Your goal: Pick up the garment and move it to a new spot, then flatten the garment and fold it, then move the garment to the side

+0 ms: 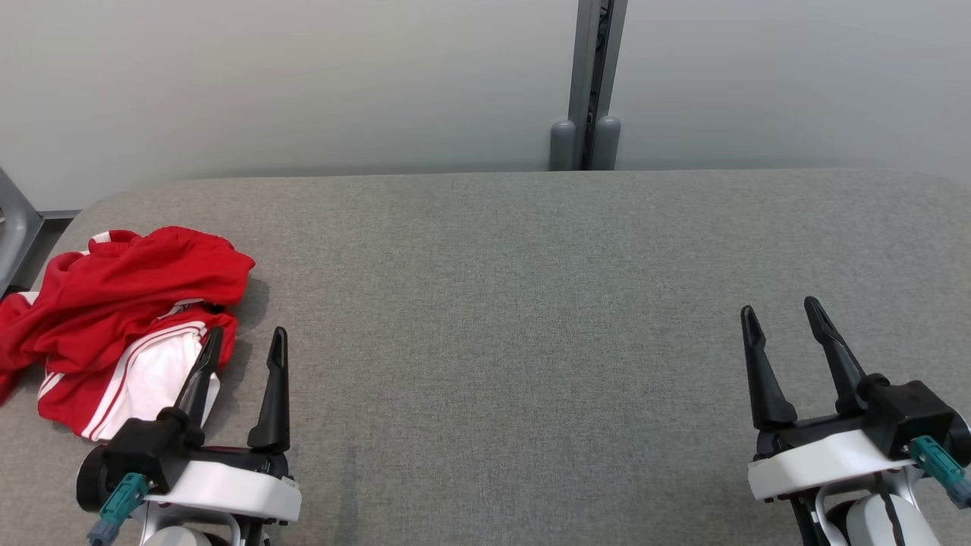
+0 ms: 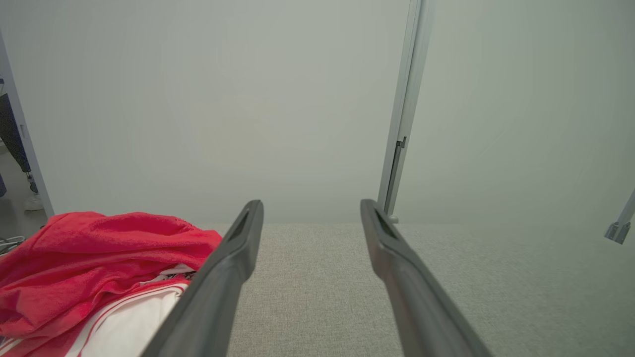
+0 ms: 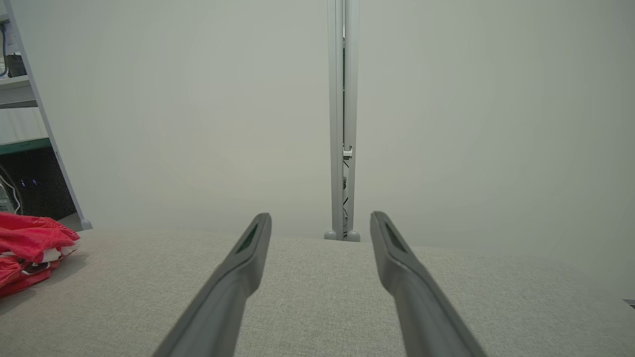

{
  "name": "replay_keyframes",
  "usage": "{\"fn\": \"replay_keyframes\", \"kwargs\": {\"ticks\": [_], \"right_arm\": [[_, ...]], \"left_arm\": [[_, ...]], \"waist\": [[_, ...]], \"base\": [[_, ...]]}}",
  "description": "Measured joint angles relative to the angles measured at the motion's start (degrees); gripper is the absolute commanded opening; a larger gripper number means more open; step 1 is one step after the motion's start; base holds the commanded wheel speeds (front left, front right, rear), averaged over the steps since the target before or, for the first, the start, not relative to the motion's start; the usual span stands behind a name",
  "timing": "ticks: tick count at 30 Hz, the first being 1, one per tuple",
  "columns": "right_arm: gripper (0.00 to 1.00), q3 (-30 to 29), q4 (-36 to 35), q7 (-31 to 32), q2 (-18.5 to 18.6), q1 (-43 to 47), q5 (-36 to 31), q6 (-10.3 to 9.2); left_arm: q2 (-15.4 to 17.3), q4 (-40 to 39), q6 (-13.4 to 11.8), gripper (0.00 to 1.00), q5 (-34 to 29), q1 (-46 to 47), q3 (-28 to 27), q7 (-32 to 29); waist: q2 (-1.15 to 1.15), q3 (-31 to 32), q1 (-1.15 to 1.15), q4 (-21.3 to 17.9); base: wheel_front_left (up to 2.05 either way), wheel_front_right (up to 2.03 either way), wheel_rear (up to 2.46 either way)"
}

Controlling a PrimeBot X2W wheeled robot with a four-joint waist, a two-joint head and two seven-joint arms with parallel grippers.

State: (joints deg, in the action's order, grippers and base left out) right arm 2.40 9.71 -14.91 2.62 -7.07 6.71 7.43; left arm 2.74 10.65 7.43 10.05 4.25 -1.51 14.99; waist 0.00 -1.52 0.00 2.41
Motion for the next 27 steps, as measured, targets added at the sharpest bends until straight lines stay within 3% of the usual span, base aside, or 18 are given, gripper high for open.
{"fn": "replay_keyframes", "kwargs": {"ticks": [27], "right_arm": [[1.0,0.07,0.42,-0.01,0.0,-0.06,0.37,0.0]], "left_arm": [[0.01,0.3,0.01,1.0,0.0,0.62,0.12,0.0]], "waist": [[0.0,-0.26,0.0,0.34]], "base": [[0.0,0.0,0.0]]}}
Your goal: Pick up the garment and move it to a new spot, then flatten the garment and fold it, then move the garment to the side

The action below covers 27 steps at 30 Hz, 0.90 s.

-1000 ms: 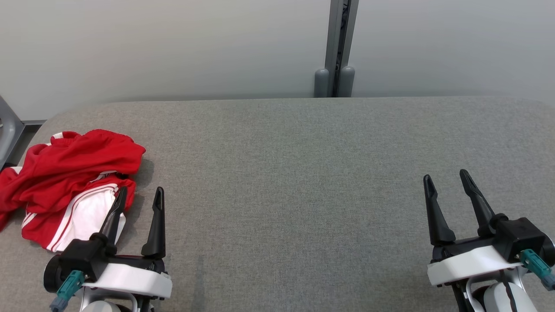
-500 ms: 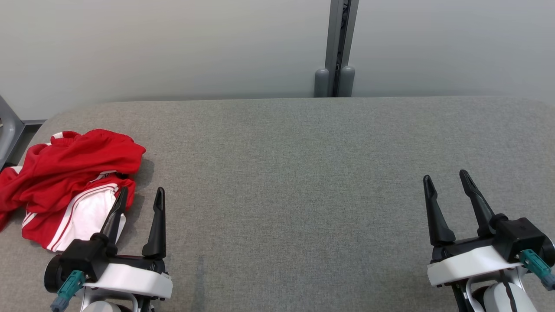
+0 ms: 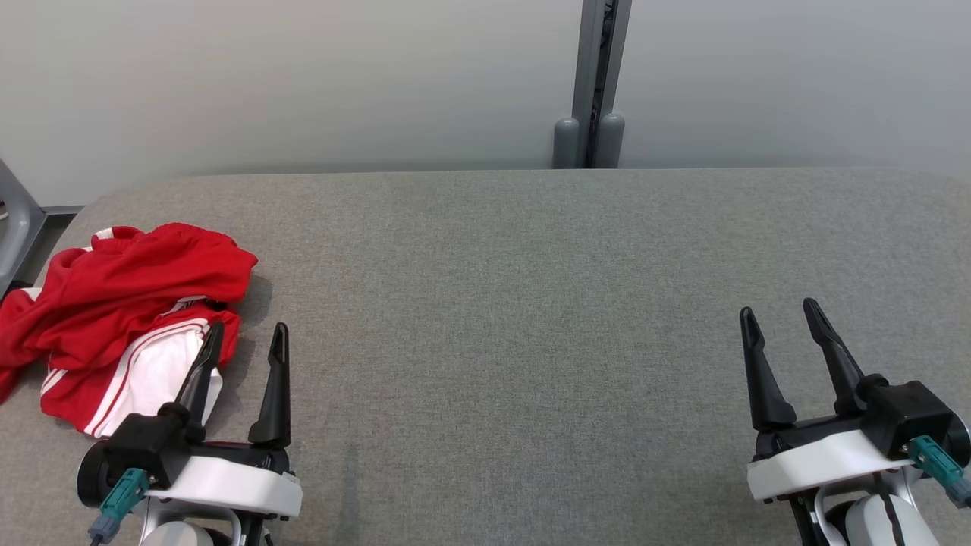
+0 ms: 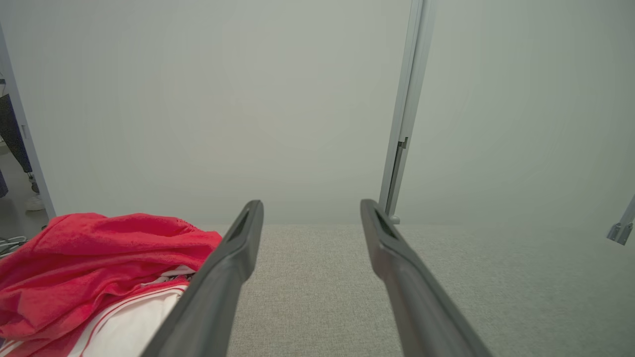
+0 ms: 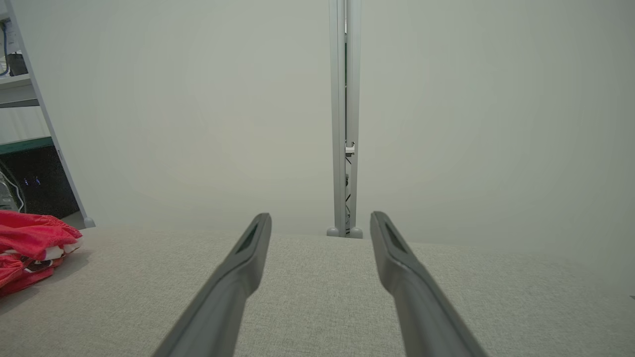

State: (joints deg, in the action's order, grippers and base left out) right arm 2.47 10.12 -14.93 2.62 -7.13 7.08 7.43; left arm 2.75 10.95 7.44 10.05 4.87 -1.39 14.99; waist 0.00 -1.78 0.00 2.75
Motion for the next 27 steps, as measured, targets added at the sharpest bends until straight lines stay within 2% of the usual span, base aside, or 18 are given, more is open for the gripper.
{"fn": "replay_keyframes", "kwargs": {"ticks": [13,27], "right_arm": [[1.0,0.2,0.16,-0.03,0.04,-0.36,0.76,0.0],[1.0,1.87,1.2,-0.07,0.05,-0.48,3.49,0.0]], "left_arm": [[0.0,0.26,0.0,1.0,0.11,0.09,0.29,0.0],[0.0,0.81,0.0,1.0,0.62,0.55,-0.54,0.01]], "waist": [[0.0,-0.41,0.0,1.71],[0.0,-0.59,0.0,9.06]], "base": [[0.0,0.0,0.0],[0.0,0.0,0.0]]}}
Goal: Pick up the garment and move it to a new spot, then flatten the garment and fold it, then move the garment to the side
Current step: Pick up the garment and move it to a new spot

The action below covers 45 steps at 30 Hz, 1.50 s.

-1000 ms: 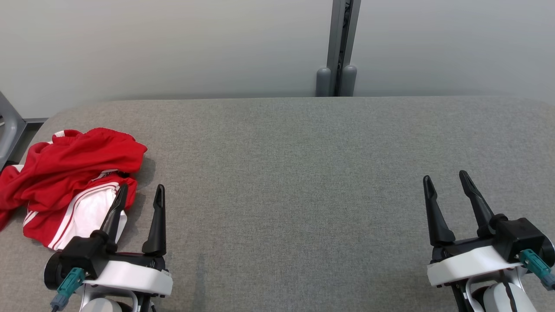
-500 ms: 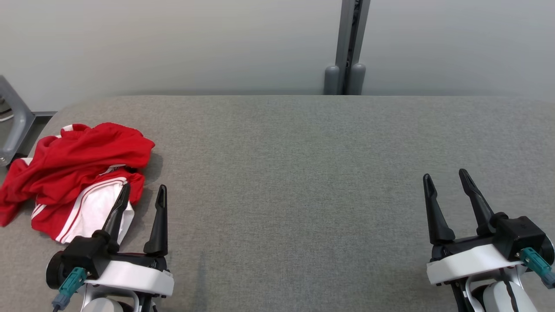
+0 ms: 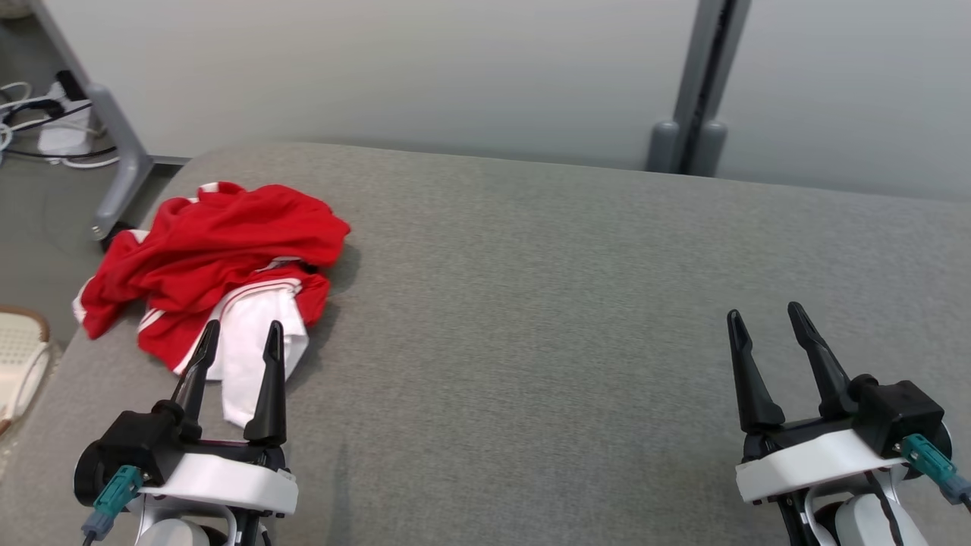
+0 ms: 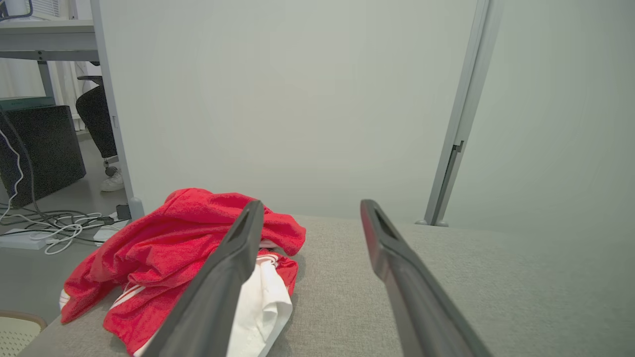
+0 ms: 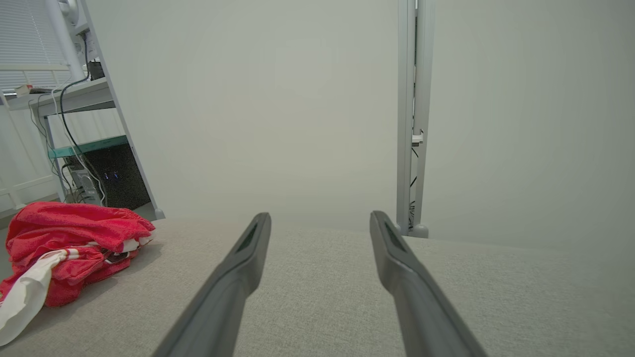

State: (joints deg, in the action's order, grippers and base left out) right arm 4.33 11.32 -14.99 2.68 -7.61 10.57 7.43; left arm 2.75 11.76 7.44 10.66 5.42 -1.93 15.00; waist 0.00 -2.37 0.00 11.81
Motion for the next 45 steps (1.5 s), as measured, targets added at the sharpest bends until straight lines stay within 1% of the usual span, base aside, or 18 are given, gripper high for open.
{"fn": "replay_keyframes", "kwargs": {"ticks": [6,8,17,22,28,32,35,38,41,43,45], "right_arm": [[1.0,0.81,0.51,0.0,0.0,0.03,3.12,0.0],[1.0,1.12,0.57,0.0,0.0,0.05,3.22,0.0],[1.0,1.59,0.67,0.0,-0.02,0.62,4.92,0.0],[1.0,1.8,0.73,0.0,-0.02,0.55,5.01,0.0],[1.0,1.92,0.79,0.0,-0.02,0.34,5.11,0.01],[1.0,2.07,0.74,0.0,-0.03,-0.05,5.35,0.0],[1.0,2.09,0.67,0.0,-0.03,-0.09,5.34,0.01],[1.0,1.99,0.67,0.0,-0.02,-0.23,5.26,0.01],[1.0,2.26,0.64,0.0,-0.02,-0.67,5.04,0.01],[1.0,2.4,0.57,0.0,-0.01,-1.24,4.71,0.01],[1.0,2.85,0.3,0.0,-0.02,-1.7,3.97,0.0]], "left_arm": [[0.02,0.54,0.0,1.0,0.02,-0.03,-0.76,0.0],[0.02,0.71,0.0,1.0,0.03,-0.04,-0.77,0.0],[0.03,1.58,0.0,1.0,0.04,-0.36,-1.2,0.0],[0.02,1.58,0.0,1.0,0.05,-0.41,-2.46,0.0],[0.03,1.58,0.0,1.0,0.07,-0.43,-3.04,0.0],[0.04,1.24,0.0,1.0,1.79,-0.44,-3.38,0.0],[0.15,1.03,0.0,1.0,2.69,0.02,-2.64,0.0],[2.3,1.56,0.0,1.0,3.81,2.05,-1.24,0.0],[5.95,3.74,0.01,1.0,6.11,4.93,1.52,-0.27],[8.68,5.48,0.01,1.0,9.09,8.06,2.67,-2.18],[10.81,6.73,0.01,1.0,14.62,11.7,3.96,-5.43]], "waist": [[0.0,0.53,0.0,4.35],[0.0,0.63,0.0,5.12],[0.0,1.43,0.0,11.94],[0.0,1.42,0.0,14.84],[0.0,1.05,0.0,16.1],[0.0,0.74,0.0,15.68],[0.0,0.44,0.0,14.96],[0.0,0.04,0.0,14.06],[0.0,-0.44,0.0,13.02],[0.0,-0.96,0.0,12.28],[0.0,-1.5,0.0,11.39]], "base": [[0.0,0.0,0.0],[0.0,0.0,0.0],[0.0,0.0,0.0],[0.0,0.0,0.0],[0.0,0.0,0.0],[0.0,0.0,0.0],[0.0,0.0,0.0],[0.0,0.0,0.0],[0.0,0.0,0.0],[0.0,0.0,0.0],[0.0,0.0,0.0]]}}
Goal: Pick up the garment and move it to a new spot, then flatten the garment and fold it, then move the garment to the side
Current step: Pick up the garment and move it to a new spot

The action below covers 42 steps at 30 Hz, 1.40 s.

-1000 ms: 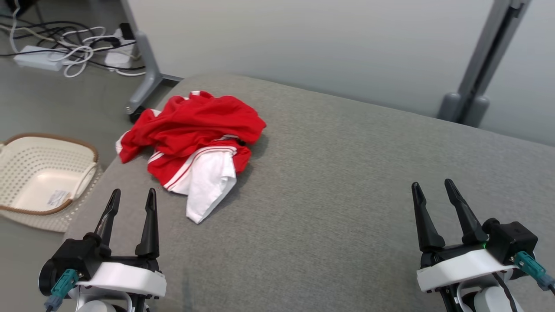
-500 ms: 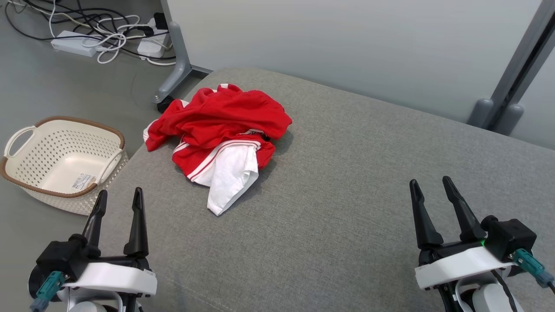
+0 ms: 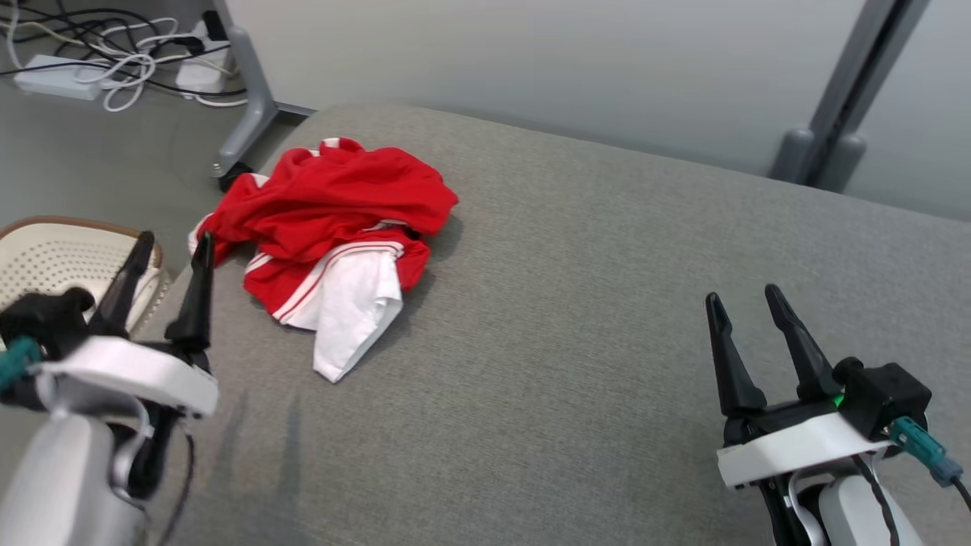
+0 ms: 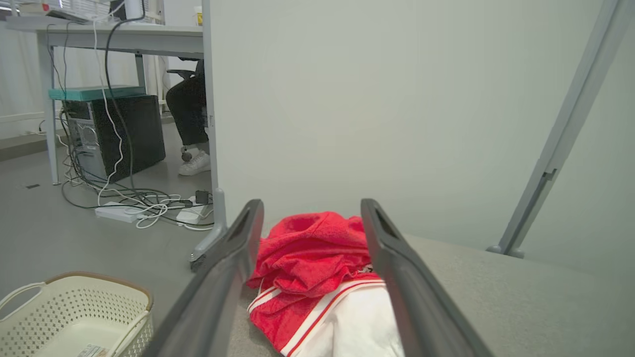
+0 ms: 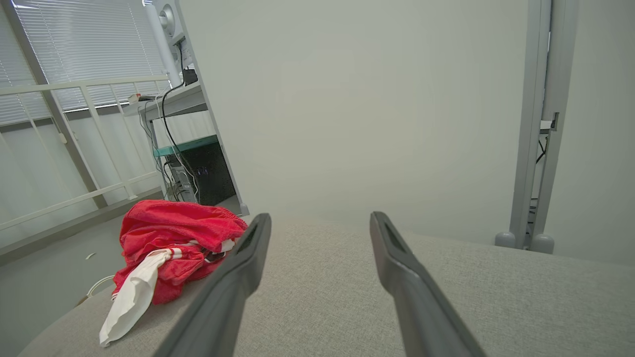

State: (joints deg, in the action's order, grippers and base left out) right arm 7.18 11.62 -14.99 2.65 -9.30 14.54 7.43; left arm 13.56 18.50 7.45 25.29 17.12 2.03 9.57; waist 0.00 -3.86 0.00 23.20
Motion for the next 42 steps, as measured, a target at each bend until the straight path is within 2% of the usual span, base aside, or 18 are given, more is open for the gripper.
{"fn": "replay_keyframes", "kwargs": {"ticks": [3,4,8,15,23,28,32,33,35,38,39,40,42], "right_arm": [[1.0,0.57,-1.2,0.0,0.04,-1.11,-0.3,0.01],[1.0,1.05,-1.88,0.0,-0.03,-2.16,-0.51,0.01],[1.0,2.33,-3.5,0.0,0.05,-3.96,-0.87,0.04],[1.0,5.88,-5.89,0.0,0.03,-6.73,-0.22,0.04],[1.0,9.79,-6.86,0.0,0.04,-9.73,-0.02,0.04],[1.0,9.95,-7.16,0.0,0.04,-10.55,-0.19,0.04],[1.0,9.88,-7.44,0.0,0.05,-10.72,-0.23,0.04],[1.0,9.92,-7.48,0.0,0.05,-10.72,-0.23,0.04],[1.0,9.95,-7.59,0.0,0.05,-10.73,-0.22,0.04],[1.0,9.91,-7.72,0.0,0.05,-10.76,-0.19,0.04],[1.0,9.9,-7.76,0.0,0.05,-10.81,-0.18,0.04],[1.0,9.87,-7.79,0.0,0.04,-10.9,-0.18,0.04],[1.0,9.72,-7.82,0.0,0.04,-11.05,-0.19,0.04]], "left_arm": [[4.72,2.3,0.03,1.0,3.69,4.75,2.85,-5.03],[7.12,4.03,0.02,1.0,7.97,7.65,3.69,-8.35],[12.69,8.35,0.02,1.0,11.89,14.24,5.37,-13.43],[19.3,16.56,0.02,1.0,20.78,22.52,7.87,-21.7],[23.31,24.9,0.02,1.0,29.94,28.63,11.17,-27.08],[25.49,26.97,0.02,1.0,35.2,30.62,14.27,-33.27],[27.43,27.51,0.02,1.0,36.75,31.78,17.6,-37.31],[27.71,27.71,0.02,0.95,37.38,31.81,18.38,-38.29],[28.35,28.18,0.02,0.65,38.43,31.82,19.82,-40.35],[29.45,28.82,0.02,0.35,38.56,31.83,22.28,-42.36],[29.72,28.83,0.02,0.14,38.94,31.83,22.68,-42.33],[29.85,28.77,0.02,0.0,39.4,31.93,22.95,-42.05],[29.98,28.52,0.02,0.0,39.94,32.28,23.7,-41.31]], "waist": [[0.0,-1.0,0.0,-1.61],[0.0,-1.82,0.0,-2.87],[0.0,-3.98,0.0,-5.63],[0.0,-9.15,0.0,-10.74],[0.0,-14.67,0.0,-16.29],[0.0,-16.93,0.0,-18.94],[0.0,-17.95,0.0,-20.28],[0.0,-18.07,0.0,-20.5],[0.0,-18.32,0.0,-20.82],[0.0,-18.68,0.0,-21.1],[0.0,-18.8,0.0,-21.16],[0.0,-18.91,0.0,-21.19],[0.0,-18.99,0.0,-21.16]], "base": [[0.0,0.0,0.0],[0.0,0.0,0.0],[0.0,0.0,0.0],[0.0,0.0,0.0],[0.0,0.0,0.0],[0.0,0.0,0.0],[0.0,0.0,0.0],[0.0,0.0,0.0],[0.0,0.0,0.0],[0.0,0.0,0.0],[0.0,0.0,0.0],[0.0,0.0,0.0],[0.0,0.0,0.0]]}}
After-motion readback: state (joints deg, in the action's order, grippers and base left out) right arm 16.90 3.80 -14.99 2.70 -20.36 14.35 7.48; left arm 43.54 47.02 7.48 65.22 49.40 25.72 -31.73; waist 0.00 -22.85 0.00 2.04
